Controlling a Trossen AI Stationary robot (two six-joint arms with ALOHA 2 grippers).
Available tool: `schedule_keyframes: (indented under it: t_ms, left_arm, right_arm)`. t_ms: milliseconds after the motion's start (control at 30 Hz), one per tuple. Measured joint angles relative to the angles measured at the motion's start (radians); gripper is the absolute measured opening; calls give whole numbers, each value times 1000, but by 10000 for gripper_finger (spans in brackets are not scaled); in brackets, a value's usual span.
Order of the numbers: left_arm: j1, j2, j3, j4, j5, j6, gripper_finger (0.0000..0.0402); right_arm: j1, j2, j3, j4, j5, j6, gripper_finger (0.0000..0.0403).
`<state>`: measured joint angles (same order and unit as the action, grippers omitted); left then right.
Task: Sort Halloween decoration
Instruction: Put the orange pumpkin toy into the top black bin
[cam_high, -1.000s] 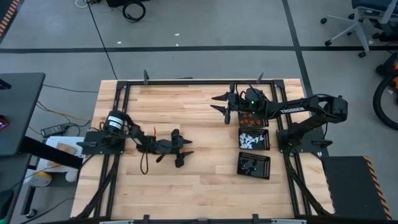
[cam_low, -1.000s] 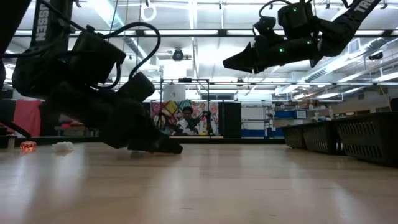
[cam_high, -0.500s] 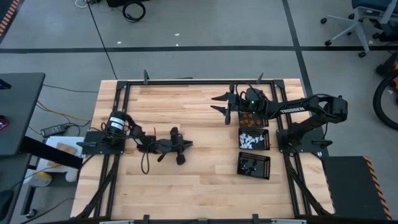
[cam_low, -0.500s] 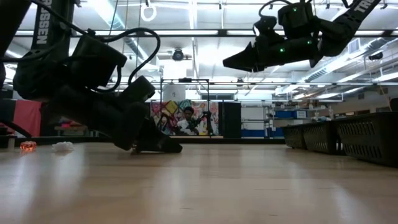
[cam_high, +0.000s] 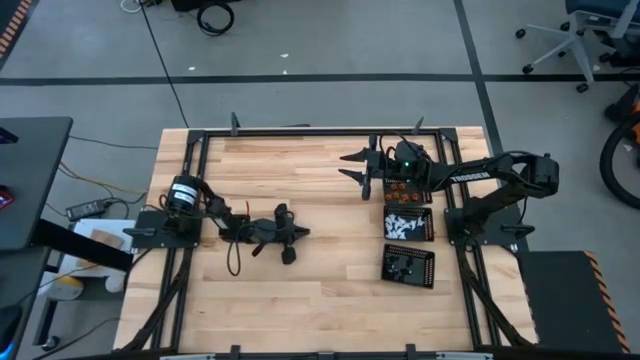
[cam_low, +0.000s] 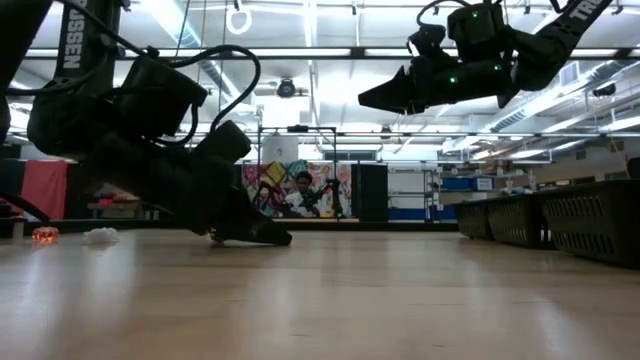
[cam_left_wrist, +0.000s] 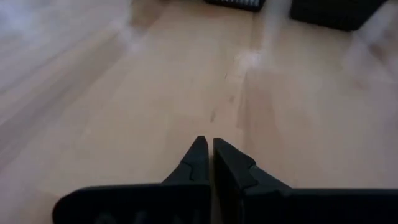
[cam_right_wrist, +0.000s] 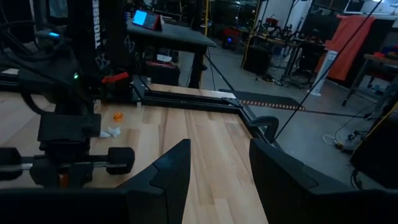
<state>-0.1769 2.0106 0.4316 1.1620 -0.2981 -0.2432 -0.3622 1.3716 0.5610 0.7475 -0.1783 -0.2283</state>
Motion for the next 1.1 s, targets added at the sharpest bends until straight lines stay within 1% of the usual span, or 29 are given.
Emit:
schedule_keyframes:
  t_ms: [167, 300, 467, 567, 667, 733, 900, 1100]
  left_arm:
    - [39, -65, -3, -39, 128, -13, 4]
    - [65, -87, -2, -48, 139, -19, 4]
    - [94, -90, -1, -26, 185, -34, 4]
    - [108, -90, -1, -14, 186, -46, 5]
    - [131, -91, 14, -8, 209, -53, 5]
    - [153, -91, 43, -45, 240, -44, 5]
    - [213, -92, 168, -186, 310, 60, 5]
    - [304, -92, 320, -287, 401, 212, 5]
  right_arm:
    - [0, 0, 0, 0, 0, 0, 169]
    - [0, 0, 0, 0, 0, 0, 169]
    - [0, 0, 0, 0, 0, -3, 169]
    - [0, 0, 0, 0, 0, -3, 169]
    - [0, 0, 0, 0, 0, -2, 169]
    - [0, 0, 0, 0, 1, 0, 169]
    - [0, -9, 0, -29, 7, 0, 169]
    - [0, -123, 0, -168, 133, -24, 169]
